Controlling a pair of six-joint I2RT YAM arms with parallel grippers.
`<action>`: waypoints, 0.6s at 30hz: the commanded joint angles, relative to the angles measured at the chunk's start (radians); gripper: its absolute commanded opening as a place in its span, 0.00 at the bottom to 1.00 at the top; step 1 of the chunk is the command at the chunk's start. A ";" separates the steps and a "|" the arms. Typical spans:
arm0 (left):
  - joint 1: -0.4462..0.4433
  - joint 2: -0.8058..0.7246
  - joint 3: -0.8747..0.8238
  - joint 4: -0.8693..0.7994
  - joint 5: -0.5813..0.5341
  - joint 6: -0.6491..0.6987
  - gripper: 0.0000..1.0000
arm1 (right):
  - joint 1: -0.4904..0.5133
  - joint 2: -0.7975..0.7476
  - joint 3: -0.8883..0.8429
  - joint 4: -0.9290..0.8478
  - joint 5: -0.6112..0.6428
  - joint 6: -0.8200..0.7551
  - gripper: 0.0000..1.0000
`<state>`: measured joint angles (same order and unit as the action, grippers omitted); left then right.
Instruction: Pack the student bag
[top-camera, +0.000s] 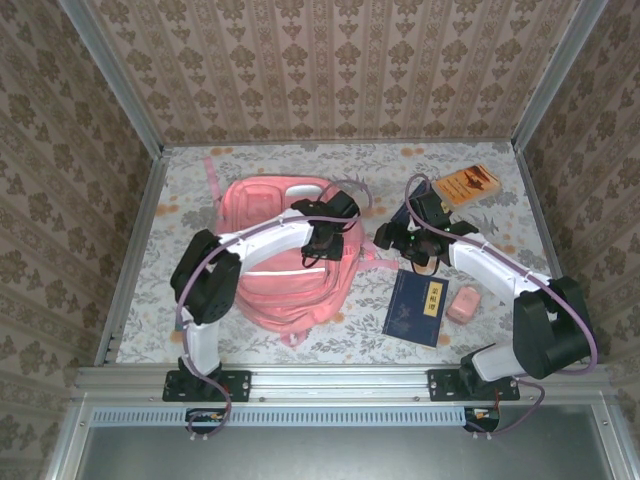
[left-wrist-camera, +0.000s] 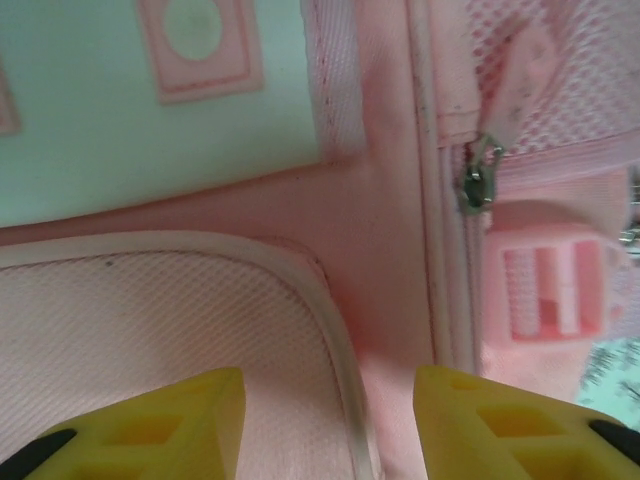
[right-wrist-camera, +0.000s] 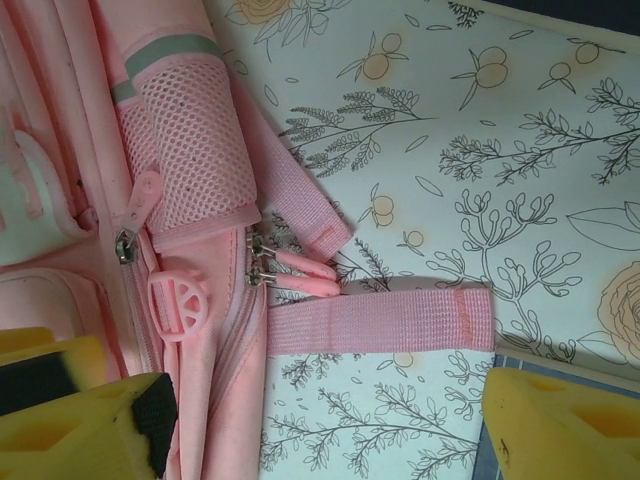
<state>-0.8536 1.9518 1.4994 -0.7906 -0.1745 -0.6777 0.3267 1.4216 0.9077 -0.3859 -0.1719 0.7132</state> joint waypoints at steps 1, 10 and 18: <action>-0.008 0.031 0.063 -0.073 -0.050 -0.026 0.47 | -0.010 -0.023 -0.016 -0.014 0.003 0.000 0.81; -0.018 0.092 0.092 -0.128 -0.111 -0.058 0.31 | -0.010 -0.023 -0.015 -0.014 0.007 -0.008 0.77; -0.022 -0.018 0.090 -0.116 -0.122 -0.018 0.02 | -0.009 -0.079 -0.026 -0.001 0.034 -0.051 0.74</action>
<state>-0.8768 2.0125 1.5677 -0.8661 -0.2626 -0.7208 0.3222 1.3853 0.8936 -0.3851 -0.1616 0.7021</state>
